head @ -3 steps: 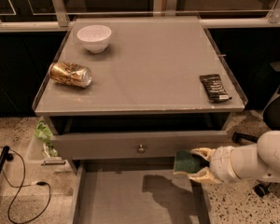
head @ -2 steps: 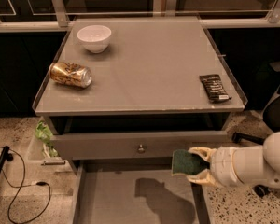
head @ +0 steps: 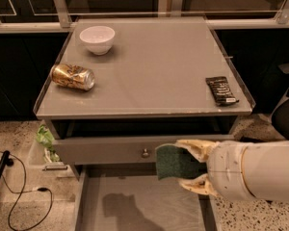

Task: Pick sponge from middle drawer and place on counter

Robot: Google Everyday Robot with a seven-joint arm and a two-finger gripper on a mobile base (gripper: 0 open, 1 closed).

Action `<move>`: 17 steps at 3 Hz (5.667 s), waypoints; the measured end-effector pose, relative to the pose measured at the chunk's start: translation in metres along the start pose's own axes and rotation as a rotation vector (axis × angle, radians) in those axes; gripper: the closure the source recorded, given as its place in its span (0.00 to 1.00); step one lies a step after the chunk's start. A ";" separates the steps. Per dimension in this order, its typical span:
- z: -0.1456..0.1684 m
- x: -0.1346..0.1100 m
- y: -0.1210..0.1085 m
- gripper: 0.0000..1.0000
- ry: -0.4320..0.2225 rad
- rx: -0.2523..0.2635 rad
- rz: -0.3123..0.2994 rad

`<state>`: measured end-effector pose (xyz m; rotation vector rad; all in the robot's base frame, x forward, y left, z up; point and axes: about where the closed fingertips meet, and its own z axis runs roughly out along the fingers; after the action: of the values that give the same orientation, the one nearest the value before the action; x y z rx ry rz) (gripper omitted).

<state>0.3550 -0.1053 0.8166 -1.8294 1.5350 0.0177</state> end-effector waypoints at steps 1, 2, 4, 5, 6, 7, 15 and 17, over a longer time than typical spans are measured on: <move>-0.027 -0.040 -0.033 1.00 -0.008 0.016 -0.097; -0.043 -0.078 -0.083 1.00 -0.067 0.025 -0.134; -0.051 -0.091 -0.095 1.00 -0.069 0.049 -0.155; -0.054 -0.092 -0.098 1.00 -0.063 0.074 -0.164; -0.052 -0.081 -0.131 1.00 -0.068 0.141 -0.150; -0.035 -0.063 -0.184 1.00 -0.089 0.185 -0.119; 0.093 0.071 -0.262 0.58 -0.039 -0.011 0.281; 0.093 0.071 -0.262 0.11 -0.039 -0.011 0.281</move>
Offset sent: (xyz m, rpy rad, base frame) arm 0.0662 0.0689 0.1710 0.0810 -0.1098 0.1805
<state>0.6392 -0.1119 0.8524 -1.5989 1.7549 0.1930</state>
